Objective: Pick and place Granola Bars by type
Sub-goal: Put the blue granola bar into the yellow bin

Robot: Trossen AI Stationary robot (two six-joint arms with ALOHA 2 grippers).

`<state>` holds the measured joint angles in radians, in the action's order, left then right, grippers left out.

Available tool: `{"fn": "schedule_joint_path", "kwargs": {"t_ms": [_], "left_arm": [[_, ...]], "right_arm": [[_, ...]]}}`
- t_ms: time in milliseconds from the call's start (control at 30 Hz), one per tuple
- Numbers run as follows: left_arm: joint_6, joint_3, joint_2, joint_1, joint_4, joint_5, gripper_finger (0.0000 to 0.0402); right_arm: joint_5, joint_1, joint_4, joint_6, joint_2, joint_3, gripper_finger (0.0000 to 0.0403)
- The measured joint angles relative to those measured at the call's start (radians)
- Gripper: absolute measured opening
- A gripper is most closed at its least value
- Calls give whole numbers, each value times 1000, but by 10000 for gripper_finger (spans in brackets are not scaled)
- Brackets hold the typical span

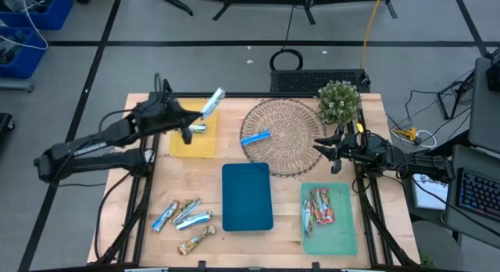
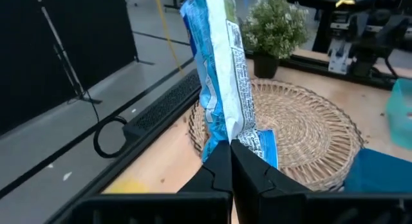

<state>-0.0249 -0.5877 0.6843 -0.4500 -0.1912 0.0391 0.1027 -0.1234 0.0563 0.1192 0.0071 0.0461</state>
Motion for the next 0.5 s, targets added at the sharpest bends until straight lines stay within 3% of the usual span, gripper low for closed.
{"fn": "schedule_joint_path", "kwargs": {"t_ms": [233,500], "left_arm": [[-111,72,-144,0,-114,67,0],[-268,88,-135,0,-385,240,0]], "right_arm": [[0,0,0,0,0,0,100],[0,0,0,0,0,0,100]]}}
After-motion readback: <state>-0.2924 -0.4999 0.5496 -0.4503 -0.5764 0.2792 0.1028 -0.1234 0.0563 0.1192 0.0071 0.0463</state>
